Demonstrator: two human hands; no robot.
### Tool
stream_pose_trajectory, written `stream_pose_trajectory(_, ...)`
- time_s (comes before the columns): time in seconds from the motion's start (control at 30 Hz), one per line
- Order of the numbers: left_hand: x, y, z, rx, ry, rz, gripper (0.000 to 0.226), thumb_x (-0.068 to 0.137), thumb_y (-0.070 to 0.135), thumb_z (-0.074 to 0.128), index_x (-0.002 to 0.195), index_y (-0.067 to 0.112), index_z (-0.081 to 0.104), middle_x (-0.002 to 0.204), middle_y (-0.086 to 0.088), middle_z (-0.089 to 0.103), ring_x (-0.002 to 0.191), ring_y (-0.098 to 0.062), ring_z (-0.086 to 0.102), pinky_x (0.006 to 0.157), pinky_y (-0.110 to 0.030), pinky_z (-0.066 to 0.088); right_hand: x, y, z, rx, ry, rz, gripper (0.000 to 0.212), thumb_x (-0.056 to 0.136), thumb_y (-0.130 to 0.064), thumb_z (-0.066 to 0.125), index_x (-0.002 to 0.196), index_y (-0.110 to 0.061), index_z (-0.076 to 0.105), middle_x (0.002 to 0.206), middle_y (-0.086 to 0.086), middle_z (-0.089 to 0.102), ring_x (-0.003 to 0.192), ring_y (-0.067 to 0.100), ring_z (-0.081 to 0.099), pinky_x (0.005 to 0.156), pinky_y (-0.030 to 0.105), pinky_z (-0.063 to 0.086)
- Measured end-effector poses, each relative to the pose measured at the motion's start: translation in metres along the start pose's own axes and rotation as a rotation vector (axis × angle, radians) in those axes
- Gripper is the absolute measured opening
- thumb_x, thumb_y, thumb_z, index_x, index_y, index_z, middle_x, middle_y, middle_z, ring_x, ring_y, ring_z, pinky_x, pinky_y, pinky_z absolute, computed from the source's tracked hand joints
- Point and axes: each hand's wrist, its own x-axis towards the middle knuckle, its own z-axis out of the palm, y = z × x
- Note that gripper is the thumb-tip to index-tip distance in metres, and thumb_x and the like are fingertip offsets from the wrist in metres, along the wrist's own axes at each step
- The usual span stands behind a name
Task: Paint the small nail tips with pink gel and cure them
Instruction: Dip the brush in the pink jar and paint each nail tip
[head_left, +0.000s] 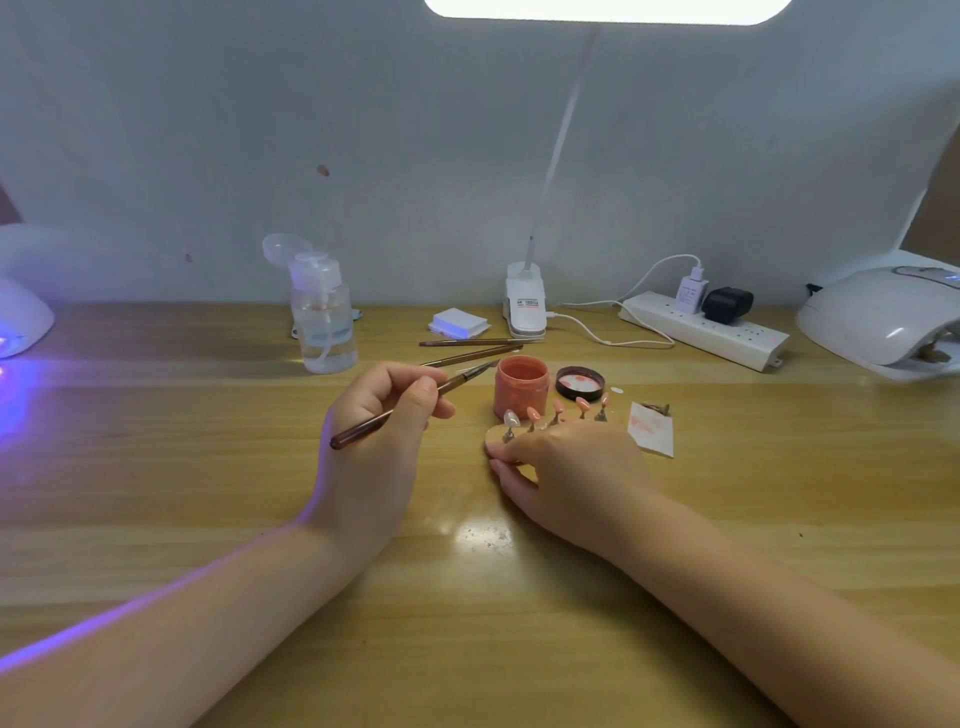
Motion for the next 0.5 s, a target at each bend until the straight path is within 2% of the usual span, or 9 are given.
stream_pose_trajectory(0.17, -0.001, -0.001, 0.000, -0.003, -0.008, -0.007, 0.019, 0.085, 0.025, 0.053, 0.090, 0.015, 0.069, 0.073, 0.005, 0.070, 0.073, -0.005, 0.060, 0.071, -0.020, 0.048, -0.001, 0.003, -0.002, 0.004, -0.017, 0.014, 0.029, 0.093, -0.042, 0.046, 0.097, -0.029, 0.071, 0.080, -0.006, 0.070, 0.076, 0.017, 0.063, 0.058, 0.027, 0.048)
stream_pose_trajectory(0.33, 0.000, -0.002, 0.000, -0.011, -0.011, -0.016, 0.022, 0.082, 0.028, 0.052, 0.089, 0.017, 0.069, 0.073, 0.005, 0.070, 0.072, -0.004, 0.059, 0.069, -0.018, 0.047, 0.001, 0.008, 0.000, -0.036, -0.015, -0.002, 0.031, 0.094, -0.040, 0.042, 0.094, -0.027, 0.071, 0.076, -0.004, 0.068, 0.071, 0.019, 0.061, 0.054, 0.024, 0.040)
stream_pose_trajectory(0.4, 0.000, -0.002, -0.001, -0.018, -0.009, -0.016, 0.021, 0.082, 0.028, 0.052, 0.089, 0.017, 0.069, 0.073, 0.005, 0.070, 0.072, -0.004, 0.059, 0.068, -0.017, 0.047, -0.002, 0.011, -0.001, -0.006, 0.004, -0.018, 0.027, 0.092, -0.039, 0.048, 0.089, -0.027, 0.073, 0.071, -0.004, 0.068, 0.067, 0.019, 0.063, 0.053, 0.025, 0.045)
stream_pose_trajectory(0.5, 0.000, -0.002, -0.001, -0.020, -0.008, -0.014, 0.014, 0.087, 0.021, 0.056, 0.089, 0.017, 0.069, 0.072, 0.005, 0.070, 0.072, -0.004, 0.059, 0.068, -0.017, 0.047, -0.006, 0.015, 0.000, 0.087, 0.127, 0.028, 0.025, 0.086, -0.041, 0.062, 0.074, -0.024, 0.075, 0.058, -0.004, 0.066, 0.054, 0.021, 0.061, 0.047, 0.030, 0.048)
